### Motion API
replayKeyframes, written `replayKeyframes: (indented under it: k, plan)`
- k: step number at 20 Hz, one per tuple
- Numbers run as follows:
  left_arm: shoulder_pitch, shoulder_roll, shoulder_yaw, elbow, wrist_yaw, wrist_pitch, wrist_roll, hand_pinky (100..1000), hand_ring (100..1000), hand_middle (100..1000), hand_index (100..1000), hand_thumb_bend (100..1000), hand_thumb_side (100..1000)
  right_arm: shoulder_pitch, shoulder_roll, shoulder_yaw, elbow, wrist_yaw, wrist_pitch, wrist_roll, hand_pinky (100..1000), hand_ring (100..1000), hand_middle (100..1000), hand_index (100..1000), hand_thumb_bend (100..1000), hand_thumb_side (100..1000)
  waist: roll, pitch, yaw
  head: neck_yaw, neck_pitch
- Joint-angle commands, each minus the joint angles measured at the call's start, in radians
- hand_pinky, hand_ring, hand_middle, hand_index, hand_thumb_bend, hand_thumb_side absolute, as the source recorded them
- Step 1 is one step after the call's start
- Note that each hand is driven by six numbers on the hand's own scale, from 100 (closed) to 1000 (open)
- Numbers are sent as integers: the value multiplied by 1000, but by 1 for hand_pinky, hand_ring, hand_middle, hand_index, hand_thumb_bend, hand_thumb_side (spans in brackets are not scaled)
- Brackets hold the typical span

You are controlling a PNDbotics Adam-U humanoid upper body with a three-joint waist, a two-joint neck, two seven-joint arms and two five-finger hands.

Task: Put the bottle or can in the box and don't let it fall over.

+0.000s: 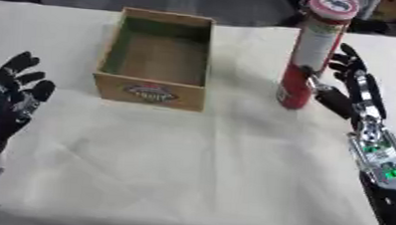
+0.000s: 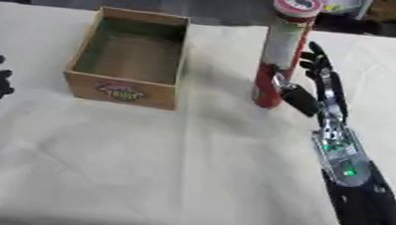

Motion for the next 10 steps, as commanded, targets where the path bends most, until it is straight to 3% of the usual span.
replayKeyframes:
  k: [1,10]
  plan:
    - [-10,12,-4,-13,1,-1,-5,757,858,879,960,732,643,-30,-3,-3,3,-2,-9,-2,914,869,840,1000,430,413,13,-25,2,-3,-4]
    - [-10,12,-5,-13,1,-2,-7,757,858,880,961,733,644,-55,13,2,19,-1,-19,4,914,869,840,1000,429,416,13,-23,7,-6,-3]
